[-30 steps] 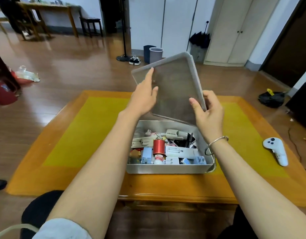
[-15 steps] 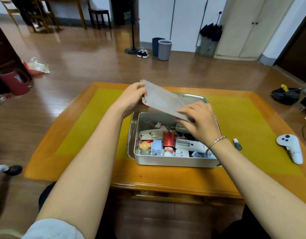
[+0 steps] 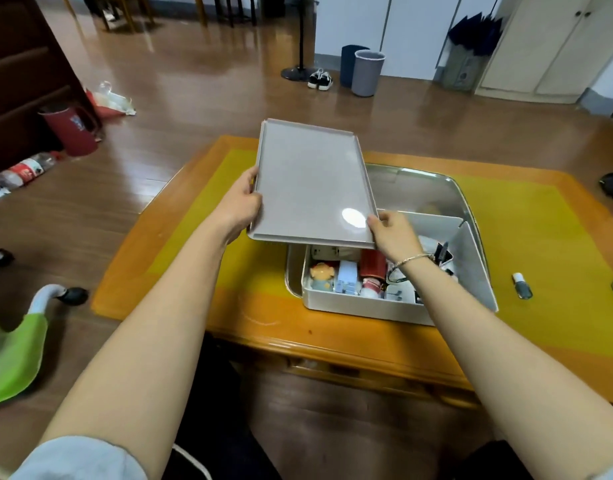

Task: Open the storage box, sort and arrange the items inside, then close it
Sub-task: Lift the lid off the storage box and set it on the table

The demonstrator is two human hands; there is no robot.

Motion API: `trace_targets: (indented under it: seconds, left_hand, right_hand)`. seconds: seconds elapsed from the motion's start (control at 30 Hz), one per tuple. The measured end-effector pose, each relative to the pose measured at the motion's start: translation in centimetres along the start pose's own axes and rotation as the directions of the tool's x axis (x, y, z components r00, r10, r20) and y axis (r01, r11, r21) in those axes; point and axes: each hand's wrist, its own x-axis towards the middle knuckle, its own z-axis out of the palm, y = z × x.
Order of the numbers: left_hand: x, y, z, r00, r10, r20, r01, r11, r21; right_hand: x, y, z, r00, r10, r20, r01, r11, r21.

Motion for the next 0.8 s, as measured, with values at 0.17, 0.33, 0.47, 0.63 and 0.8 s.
trace_targets:
  seconds: [0.17, 0.33, 0.47, 0.63, 0.8]
  left_hand:
    - [-0.2, -2.3, -3.2, 0.987, 0.033, -0.16, 0.006, 0.971, 0.239]
    - [0.4, -5.0, -7.5, 0.989, 0.039, -0.146, 0.042, 0.857, 0.513]
    - [0.5, -7.5, -9.7, 0.98, 0.022, -0.2, 0.12, 0.735, 0.668]
    - [1.4, -10.9, -11.2, 0.965, -0.033, -0.26, 0.218, 0.651, 0.727]
    - [1.7, -14.0, -12.2, 0.974, -0.063, -0.217, 0.208, 0.634, 0.745]
  right_hand:
    - [0.0, -2.6, 4.6, 0.995, -0.085, 0.043, 0.092, 0.976, -0.196]
    - [0.1, -5.0, 8.7, 0.959, -0.265, 0.098, 0.281, 0.855, -0.435]
    - [0.3, -6.8, 11.3, 0.923, -0.341, 0.179, 0.372, 0.667, -0.646]
    - [0.5, -7.8, 14.4, 0.888, -0.356, 0.291, 0.442, 0.485, -0.755]
    - [0.3, -7.8, 17.4, 0.869, -0.307, 0.387, 0.485, 0.376, -0.79]
